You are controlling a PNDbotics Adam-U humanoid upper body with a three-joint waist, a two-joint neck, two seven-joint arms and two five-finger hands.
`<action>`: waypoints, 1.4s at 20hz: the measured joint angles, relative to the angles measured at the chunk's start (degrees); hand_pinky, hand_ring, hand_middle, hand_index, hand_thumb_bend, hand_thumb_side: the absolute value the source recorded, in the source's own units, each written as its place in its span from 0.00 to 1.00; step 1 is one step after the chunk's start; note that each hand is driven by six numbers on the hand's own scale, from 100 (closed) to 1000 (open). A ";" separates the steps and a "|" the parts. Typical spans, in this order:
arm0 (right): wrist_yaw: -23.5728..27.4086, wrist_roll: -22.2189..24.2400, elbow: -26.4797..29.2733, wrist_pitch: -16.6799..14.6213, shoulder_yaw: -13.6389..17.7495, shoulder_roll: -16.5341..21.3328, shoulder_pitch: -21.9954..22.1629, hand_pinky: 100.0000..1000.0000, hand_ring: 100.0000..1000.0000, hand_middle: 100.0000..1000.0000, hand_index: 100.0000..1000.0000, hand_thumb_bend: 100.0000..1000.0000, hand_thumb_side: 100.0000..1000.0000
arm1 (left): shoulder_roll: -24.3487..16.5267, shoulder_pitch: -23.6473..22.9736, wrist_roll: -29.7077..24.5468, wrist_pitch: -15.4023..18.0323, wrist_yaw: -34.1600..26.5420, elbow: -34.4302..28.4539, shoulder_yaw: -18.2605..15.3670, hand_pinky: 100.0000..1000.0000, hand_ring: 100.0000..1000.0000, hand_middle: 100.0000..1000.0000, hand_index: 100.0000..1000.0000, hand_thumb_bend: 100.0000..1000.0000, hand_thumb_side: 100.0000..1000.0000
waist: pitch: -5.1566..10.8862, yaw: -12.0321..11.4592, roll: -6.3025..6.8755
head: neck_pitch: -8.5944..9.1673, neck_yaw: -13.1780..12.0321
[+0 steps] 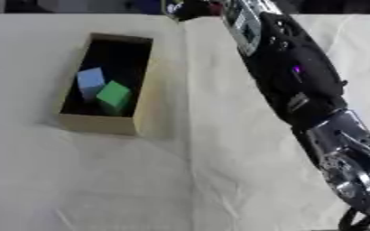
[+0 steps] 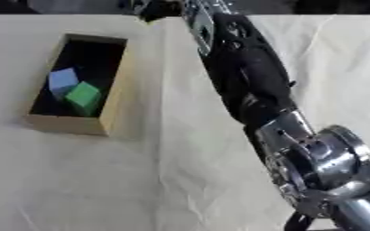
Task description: Pick up objects on the table and place them in the box.
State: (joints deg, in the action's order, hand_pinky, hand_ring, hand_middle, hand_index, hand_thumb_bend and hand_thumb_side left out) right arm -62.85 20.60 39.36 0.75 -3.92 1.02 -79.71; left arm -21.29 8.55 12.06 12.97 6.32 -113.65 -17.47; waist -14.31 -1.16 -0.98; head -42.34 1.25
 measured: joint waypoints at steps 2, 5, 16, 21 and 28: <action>1.22 1.22 -0.02 -1.41 -1.15 -0.75 -0.02 0.69 0.74 0.37 0.62 0.00 0.60 | 0.00 0.00 -0.02 0.01 -0.09 0.00 0.01 0.70 0.58 0.72 0.77 0.00 0.71 | 0.02 -0.12 -0.11 | -0.16 0.24; 2.50 2.77 -0.07 -3.11 -2.62 -2.09 -0.03 0.69 0.74 0.37 0.62 0.00 0.61 | 0.00 0.01 -0.08 -0.04 -0.21 0.00 0.01 0.70 0.58 0.72 0.77 0.00 0.71 | 0.06 -0.29 -0.24 | -0.43 0.65; 3.29 5.93 -0.47 -6.43 -5.77 -6.84 3.01 0.69 0.74 0.38 0.61 0.00 0.66 | 0.00 0.19 -0.29 -0.12 -0.36 0.00 0.06 0.70 0.58 0.72 0.77 0.00 0.71 | 0.07 -1.17 -0.43 | -0.43 1.25; 2.88 5.72 -0.46 -7.15 -6.68 -8.77 4.07 0.68 0.74 0.38 0.61 0.00 0.64 | 0.01 0.50 -0.30 -0.12 -0.52 0.00 0.16 0.70 0.58 0.72 0.76 0.00 0.71 | -0.03 -1.35 -0.43 | -0.40 1.52; -2.24 2.14 -0.82 -7.78 -6.67 -10.31 4.63 0.76 0.82 0.55 0.77 0.00 0.71 | 0.04 0.54 -0.35 -0.17 -0.53 0.00 0.29 0.70 0.58 0.72 0.76 0.00 0.72 | -0.24 -1.81 -0.52 | -0.36 1.76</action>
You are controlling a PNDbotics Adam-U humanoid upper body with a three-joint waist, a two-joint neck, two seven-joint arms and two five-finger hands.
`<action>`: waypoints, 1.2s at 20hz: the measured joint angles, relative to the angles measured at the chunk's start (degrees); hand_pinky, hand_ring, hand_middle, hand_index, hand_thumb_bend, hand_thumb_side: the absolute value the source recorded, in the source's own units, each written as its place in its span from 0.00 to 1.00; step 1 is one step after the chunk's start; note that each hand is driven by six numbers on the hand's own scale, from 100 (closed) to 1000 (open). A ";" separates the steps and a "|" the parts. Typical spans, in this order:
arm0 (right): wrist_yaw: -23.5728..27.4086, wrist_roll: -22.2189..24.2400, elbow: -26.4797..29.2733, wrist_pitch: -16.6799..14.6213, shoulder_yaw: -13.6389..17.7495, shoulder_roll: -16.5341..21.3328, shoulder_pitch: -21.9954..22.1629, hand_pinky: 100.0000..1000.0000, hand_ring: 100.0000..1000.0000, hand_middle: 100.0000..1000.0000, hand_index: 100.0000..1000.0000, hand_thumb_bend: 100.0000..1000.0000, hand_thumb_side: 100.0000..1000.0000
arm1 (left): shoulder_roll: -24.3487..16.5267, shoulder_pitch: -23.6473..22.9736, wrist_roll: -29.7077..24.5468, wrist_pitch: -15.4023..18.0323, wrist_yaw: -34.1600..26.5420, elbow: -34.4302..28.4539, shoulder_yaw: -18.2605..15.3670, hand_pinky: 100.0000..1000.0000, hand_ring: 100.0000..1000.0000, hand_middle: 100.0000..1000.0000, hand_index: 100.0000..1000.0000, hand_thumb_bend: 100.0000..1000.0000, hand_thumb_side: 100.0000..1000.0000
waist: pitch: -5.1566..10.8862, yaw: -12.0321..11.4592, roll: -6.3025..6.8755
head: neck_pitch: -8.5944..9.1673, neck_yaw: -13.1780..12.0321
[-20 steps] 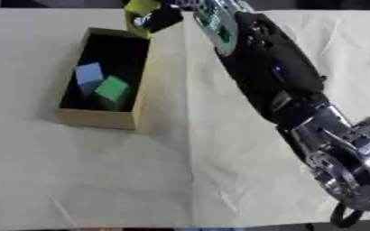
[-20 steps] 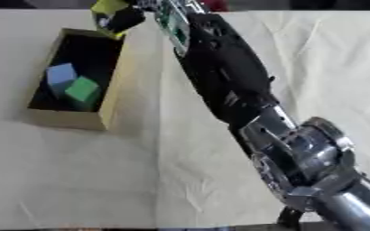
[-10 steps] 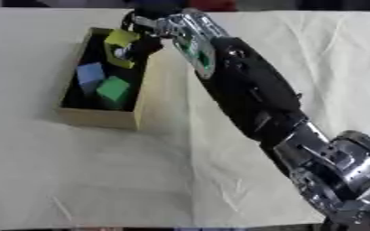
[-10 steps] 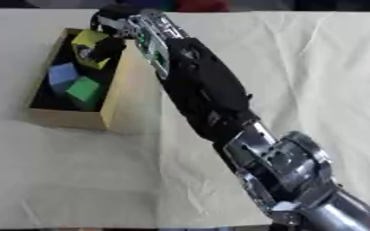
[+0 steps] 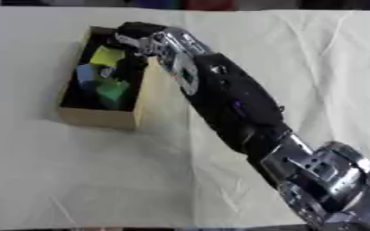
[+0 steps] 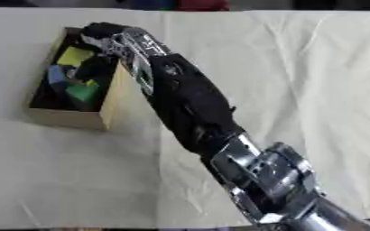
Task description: Pick up objects on the table and place them in the box.
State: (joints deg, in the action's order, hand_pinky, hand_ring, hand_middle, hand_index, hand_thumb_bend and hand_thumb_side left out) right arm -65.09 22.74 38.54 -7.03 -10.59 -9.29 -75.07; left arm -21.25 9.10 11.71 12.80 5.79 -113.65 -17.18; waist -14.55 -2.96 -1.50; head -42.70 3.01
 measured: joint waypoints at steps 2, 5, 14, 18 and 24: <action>-1.54 -0.94 0.02 -0.68 0.00 -0.13 0.01 0.79 0.87 0.65 0.85 0.00 0.73 | 0.00 0.00 -0.01 -0.01 0.00 0.00 0.00 0.70 0.58 0.72 0.76 0.00 0.72 | -0.11 -0.14 -0.03 | 0.00 0.01; -3.47 -2.04 0.53 -1.56 0.00 -0.33 0.01 0.82 0.91 0.71 0.87 0.00 0.74 | 0.01 0.02 -0.04 -0.04 0.00 0.00 0.00 0.70 0.57 0.72 0.76 0.00 0.72 | -0.15 -0.14 -0.04 | 0.00 0.11; -8.00 -2.98 3.38 -3.11 0.03 -0.47 0.01 0.87 0.96 0.77 0.91 0.23 0.78 | 0.01 0.03 -0.11 -0.11 0.00 0.00 0.01 0.70 0.58 0.72 0.76 0.00 0.72 | -0.15 -0.13 -0.04 | 0.00 0.14; -8.18 -2.25 5.19 -3.62 0.38 -0.31 -0.04 0.88 0.97 0.77 0.92 0.27 0.80 | 0.01 0.03 -0.08 -0.13 0.00 0.00 0.01 0.70 0.58 0.72 0.76 0.00 0.72 | -0.13 -0.08 -0.03 | 0.00 0.14; -7.78 -1.11 6.93 -3.15 0.73 0.55 -0.08 0.88 0.97 0.76 0.92 0.23 0.80 | 0.01 0.03 0.05 -0.17 0.00 0.00 0.01 0.70 0.57 0.71 0.76 0.00 0.72 | -0.10 0.13 0.01 | 0.00 0.14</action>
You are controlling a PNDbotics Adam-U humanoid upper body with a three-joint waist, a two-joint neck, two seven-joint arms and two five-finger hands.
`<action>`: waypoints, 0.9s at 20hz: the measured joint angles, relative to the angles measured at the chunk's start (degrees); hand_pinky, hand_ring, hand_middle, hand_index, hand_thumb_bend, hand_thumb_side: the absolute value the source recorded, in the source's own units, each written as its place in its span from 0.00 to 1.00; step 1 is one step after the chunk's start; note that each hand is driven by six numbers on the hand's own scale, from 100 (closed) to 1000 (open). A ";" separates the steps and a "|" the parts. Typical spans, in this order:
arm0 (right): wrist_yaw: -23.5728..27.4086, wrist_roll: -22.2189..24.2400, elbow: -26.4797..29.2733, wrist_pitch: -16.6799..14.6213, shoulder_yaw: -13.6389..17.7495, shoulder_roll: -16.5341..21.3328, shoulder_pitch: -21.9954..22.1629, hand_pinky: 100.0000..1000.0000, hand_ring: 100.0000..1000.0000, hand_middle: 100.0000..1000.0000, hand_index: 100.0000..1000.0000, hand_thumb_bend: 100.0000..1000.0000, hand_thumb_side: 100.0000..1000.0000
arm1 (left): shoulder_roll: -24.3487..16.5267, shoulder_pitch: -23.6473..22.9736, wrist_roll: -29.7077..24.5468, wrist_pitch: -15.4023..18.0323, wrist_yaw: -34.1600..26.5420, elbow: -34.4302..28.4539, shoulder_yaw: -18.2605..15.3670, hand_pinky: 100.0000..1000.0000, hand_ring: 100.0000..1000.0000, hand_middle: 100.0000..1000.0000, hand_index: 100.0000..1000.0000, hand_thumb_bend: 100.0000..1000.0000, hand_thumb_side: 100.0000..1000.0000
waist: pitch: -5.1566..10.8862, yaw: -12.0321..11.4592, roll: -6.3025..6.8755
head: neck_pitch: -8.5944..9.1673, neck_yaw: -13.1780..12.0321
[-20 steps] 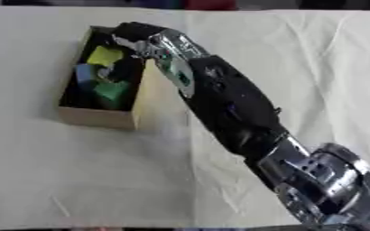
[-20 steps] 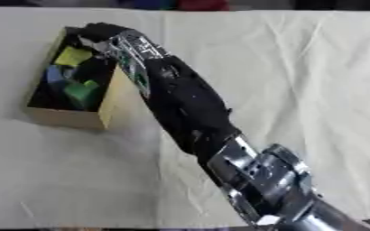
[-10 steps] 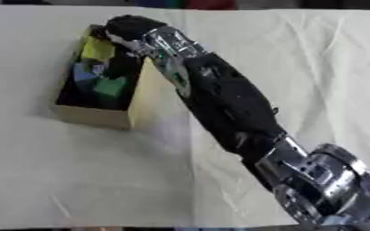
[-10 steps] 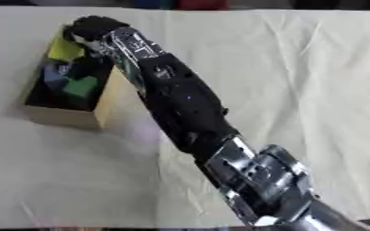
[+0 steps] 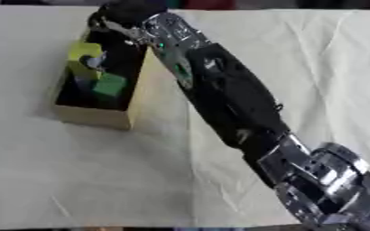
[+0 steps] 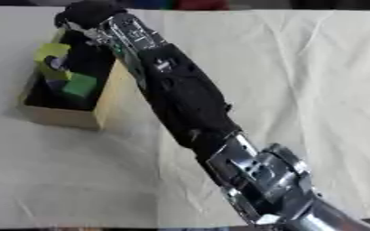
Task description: Pick up objects on the table and place them in the box.
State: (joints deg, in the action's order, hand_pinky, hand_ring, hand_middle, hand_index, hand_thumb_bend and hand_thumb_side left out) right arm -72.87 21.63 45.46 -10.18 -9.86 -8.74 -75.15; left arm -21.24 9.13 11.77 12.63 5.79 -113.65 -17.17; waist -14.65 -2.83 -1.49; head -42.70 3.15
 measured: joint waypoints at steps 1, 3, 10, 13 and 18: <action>0.22 0.09 0.27 0.08 0.01 0.05 0.00 0.88 0.96 0.75 0.91 0.19 0.80 | 0.00 0.00 0.01 0.01 0.00 0.00 0.00 0.70 0.57 0.71 0.76 0.00 0.71 | 0.00 0.03 0.02 | 0.00 0.00; 0.88 0.18 1.30 0.23 0.19 0.09 0.00 0.87 0.95 0.74 0.91 0.12 0.79 | 0.00 0.00 0.07 0.07 0.00 0.00 0.00 0.70 0.57 0.71 0.76 0.00 0.71 | 0.00 0.04 0.11 | -0.01 0.01; 7.77 -0.60 11.78 2.96 1.22 2.58 0.31 0.86 0.91 0.68 0.89 0.00 0.88 | 0.00 -0.02 0.45 0.21 0.00 0.00 0.00 0.70 0.58 0.71 0.76 0.00 0.72 | 0.20 0.48 0.44 | -0.08 -0.15; 14.96 -2.37 18.51 5.62 1.80 4.58 1.04 0.84 0.90 0.66 0.87 0.00 0.96 | -0.03 -0.03 0.88 0.33 0.01 0.00 -0.01 0.70 0.58 0.71 0.76 0.00 0.72 | 0.23 0.99 0.84 | -0.13 -0.51; 28.84 -7.11 27.23 9.27 1.99 8.51 2.30 0.84 0.90 0.66 0.87 0.00 0.96 | -0.06 -0.04 2.17 0.71 -0.01 0.00 -0.02 0.70 0.58 0.71 0.76 0.00 0.71 | 0.34 1.53 1.29 | -0.14 -1.12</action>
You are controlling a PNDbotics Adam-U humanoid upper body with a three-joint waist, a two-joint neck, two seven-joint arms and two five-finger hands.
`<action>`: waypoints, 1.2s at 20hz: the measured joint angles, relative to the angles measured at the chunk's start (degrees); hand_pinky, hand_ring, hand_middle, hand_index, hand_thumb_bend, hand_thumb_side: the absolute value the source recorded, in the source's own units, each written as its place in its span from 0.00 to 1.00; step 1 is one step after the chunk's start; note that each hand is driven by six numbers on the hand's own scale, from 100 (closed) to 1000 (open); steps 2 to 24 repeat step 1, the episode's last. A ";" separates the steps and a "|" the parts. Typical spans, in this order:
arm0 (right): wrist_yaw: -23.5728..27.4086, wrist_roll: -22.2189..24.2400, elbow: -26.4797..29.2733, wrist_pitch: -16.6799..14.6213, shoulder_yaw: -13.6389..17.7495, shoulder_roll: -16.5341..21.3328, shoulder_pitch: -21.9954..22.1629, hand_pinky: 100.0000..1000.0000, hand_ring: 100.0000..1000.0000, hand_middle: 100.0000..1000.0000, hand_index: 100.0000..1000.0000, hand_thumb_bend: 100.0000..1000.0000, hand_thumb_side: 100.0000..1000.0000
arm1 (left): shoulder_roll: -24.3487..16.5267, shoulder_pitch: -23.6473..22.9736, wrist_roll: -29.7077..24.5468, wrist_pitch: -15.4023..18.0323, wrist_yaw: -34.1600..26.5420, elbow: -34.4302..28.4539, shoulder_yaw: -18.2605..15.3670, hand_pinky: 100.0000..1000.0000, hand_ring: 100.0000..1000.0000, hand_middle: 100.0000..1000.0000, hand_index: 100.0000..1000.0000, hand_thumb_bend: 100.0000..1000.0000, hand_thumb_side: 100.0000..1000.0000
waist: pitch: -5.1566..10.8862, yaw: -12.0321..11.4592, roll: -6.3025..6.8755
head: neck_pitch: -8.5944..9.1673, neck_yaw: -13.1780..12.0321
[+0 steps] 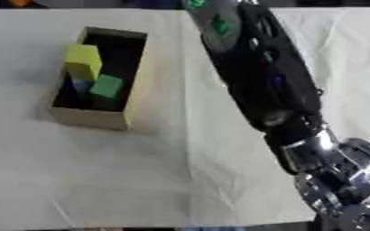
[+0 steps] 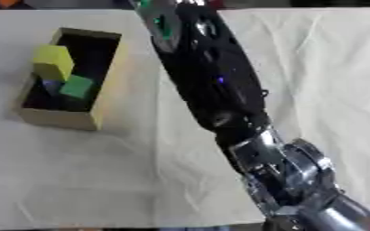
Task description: Pick up objects on the table and place them in the box.
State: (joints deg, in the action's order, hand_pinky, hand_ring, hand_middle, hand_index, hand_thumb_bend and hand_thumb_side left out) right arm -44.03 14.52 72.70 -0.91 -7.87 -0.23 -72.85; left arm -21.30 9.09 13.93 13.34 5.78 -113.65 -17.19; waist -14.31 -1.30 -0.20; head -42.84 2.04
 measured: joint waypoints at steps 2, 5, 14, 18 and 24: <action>1.66 -0.53 0.84 0.49 -0.21 0.45 0.11 0.84 0.90 0.66 0.87 0.00 0.96 | -0.01 0.00 0.15 0.05 0.00 0.00 0.00 0.70 0.58 0.71 0.76 0.00 0.71 | 0.00 0.02 0.03 | 0.00 -0.09; 1.66 -0.53 0.84 0.49 -0.21 0.45 0.11 0.84 0.90 0.66 0.87 0.00 0.96 | -0.01 0.00 0.15 0.05 0.00 0.00 0.00 0.70 0.58 0.71 0.76 0.00 0.71 | 0.00 0.02 0.03 | 0.00 -0.09; 1.66 -0.53 0.84 0.49 -0.21 0.45 0.11 0.84 0.90 0.66 0.87 0.00 0.96 | -0.01 0.00 0.15 0.05 0.00 0.00 0.00 0.70 0.58 0.71 0.76 0.00 0.71 | 0.00 0.02 0.03 | 0.00 -0.09; 1.66 -0.53 0.84 0.49 -0.21 0.45 0.11 0.84 0.90 0.66 0.87 0.00 0.96 | -0.01 0.00 0.15 0.05 0.00 0.00 0.00 0.70 0.58 0.71 0.76 0.00 0.71 | 0.00 0.02 0.03 | 0.00 -0.09; 1.66 -0.53 0.84 0.49 -0.21 0.45 0.11 0.84 0.90 0.66 0.87 0.00 0.96 | -0.01 0.00 0.15 0.05 0.00 0.00 0.00 0.70 0.58 0.71 0.76 0.00 0.71 | 0.00 0.02 0.03 | 0.00 -0.09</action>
